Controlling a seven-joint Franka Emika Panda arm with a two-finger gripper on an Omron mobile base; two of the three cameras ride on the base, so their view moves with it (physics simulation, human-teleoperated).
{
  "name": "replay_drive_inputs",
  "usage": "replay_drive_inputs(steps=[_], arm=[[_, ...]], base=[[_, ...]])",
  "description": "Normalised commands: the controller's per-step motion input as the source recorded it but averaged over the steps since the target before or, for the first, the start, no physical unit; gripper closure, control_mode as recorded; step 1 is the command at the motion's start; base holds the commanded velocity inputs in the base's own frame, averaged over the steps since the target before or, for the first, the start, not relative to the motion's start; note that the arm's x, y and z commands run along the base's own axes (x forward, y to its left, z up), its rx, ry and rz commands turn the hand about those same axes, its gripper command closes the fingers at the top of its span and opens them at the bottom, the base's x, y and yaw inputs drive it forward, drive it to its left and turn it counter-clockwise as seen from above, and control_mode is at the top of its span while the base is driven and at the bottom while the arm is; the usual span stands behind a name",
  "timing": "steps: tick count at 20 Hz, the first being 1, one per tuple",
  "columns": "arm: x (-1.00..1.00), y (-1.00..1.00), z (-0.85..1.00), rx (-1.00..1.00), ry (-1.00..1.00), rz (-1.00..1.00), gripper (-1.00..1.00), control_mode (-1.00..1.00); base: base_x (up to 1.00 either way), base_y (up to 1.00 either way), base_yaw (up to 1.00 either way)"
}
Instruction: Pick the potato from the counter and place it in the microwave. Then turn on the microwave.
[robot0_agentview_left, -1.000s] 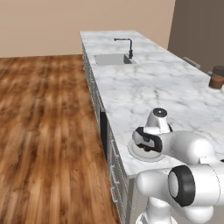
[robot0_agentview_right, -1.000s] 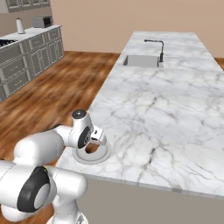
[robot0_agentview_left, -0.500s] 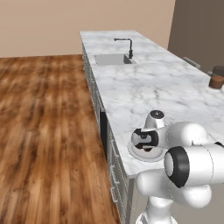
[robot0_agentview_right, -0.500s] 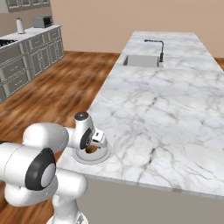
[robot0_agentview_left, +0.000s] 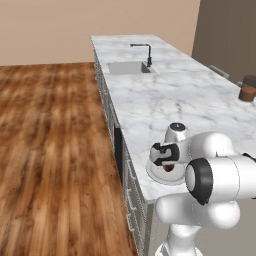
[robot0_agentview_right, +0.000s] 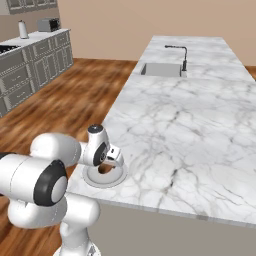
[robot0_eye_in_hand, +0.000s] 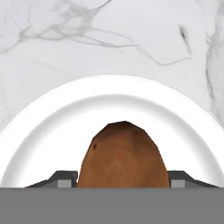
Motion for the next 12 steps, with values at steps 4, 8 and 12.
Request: replay_drive_inputs(steps=[4, 8, 12], arm=[[0.00, -0.05, 0.05, 0.00, 0.00, 0.00, 1.00, -1.00], [-0.02, -0.19, 0.46, 0.00, 0.00, 0.00, 1.00, -1.00], [-0.11, -0.17, 0.73, 0.00, -0.04, 0.00, 1.00, -1.00]], base=[[0.00, 0.00, 0.00], [0.00, 0.00, 0.00], [0.00, 0.00, 0.00]])
